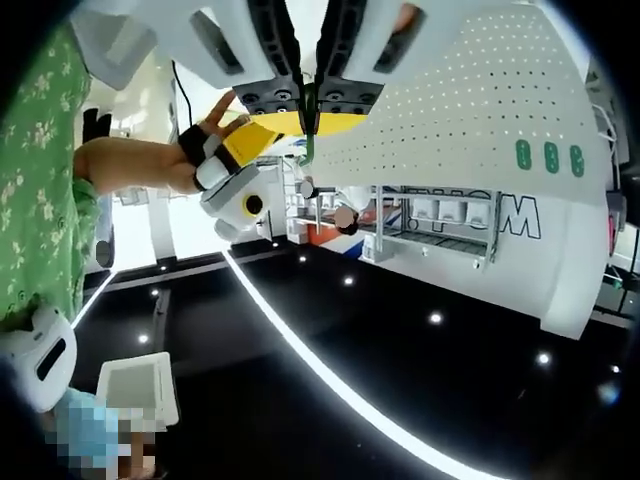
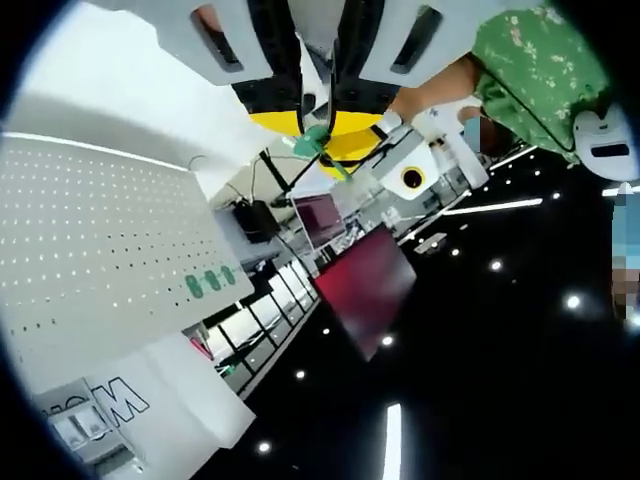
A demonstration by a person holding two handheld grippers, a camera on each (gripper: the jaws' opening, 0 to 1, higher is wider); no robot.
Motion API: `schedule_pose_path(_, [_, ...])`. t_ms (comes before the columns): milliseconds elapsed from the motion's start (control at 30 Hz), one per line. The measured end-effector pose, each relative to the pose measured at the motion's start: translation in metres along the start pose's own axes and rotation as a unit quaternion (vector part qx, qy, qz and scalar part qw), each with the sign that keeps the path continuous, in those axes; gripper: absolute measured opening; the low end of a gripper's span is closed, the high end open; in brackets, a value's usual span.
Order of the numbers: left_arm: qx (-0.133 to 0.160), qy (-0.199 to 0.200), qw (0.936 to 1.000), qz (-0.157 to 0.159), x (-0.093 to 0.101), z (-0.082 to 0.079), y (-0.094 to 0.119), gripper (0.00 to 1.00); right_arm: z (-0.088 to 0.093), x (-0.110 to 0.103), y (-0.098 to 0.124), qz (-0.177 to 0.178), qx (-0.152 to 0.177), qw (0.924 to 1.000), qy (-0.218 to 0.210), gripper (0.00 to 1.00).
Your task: Insert the hook assembly into the mounting plate slot until the hook locks in place.
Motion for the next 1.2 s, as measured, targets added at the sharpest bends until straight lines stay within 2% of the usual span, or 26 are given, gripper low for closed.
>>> schedule_pose_path(300, [-0.001, -0.008, 1.0, 0.0, -0.001, 0.003, -0.002, 0.02, 0.0, 0.005, 0.001, 0.007, 0.001, 0.9999, -0.014, 0.03])
schedule_pose_path(500, [-0.012, -0.019, 0.9997, -0.008, -0.004, 0.006, -0.002, 0.02, -0.006, 0.004, 0.003, 0.018, 0.011, 0.9998, 0.005, 0.0])
schedule_pose_path(567, [-0.022, -0.033, 0.9992, -0.009, -0.003, 0.007, -0.003, 0.02, -0.006, 0.005, 0.003, 0.029, 0.009, 0.9992, 0.026, 0.0])
schedule_pose_path(867, [-0.061, -0.08, 0.9949, -0.007, 0.0, 0.014, -0.004, 0.03, -0.008, 0.006, 0.003, 0.055, 0.007, 0.9959, 0.072, 0.0])
schedule_pose_path(1067, [-0.062, -0.082, 0.9947, -0.006, 0.0, 0.014, -0.004, 0.02, -0.008, 0.006, 0.004, 0.062, 0.007, 0.9941, 0.089, 0.0])
schedule_pose_path(1200, [-0.057, -0.091, 0.9942, -0.008, 0.0, 0.011, -0.004, 0.02, -0.01, 0.007, 0.004, 0.056, 0.016, 0.9958, 0.07, 0.0])
Point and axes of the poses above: the point that each gripper's makers call its tool centre point, and the gripper's own axes: y roughly backward along the fingers, x roughly to its right, z roughly out of its underside, the point moved 3 cm from there along y, roughly backward along the fingers, and after that the axes turned 5 degrees about -y, right-handed, at the moved point
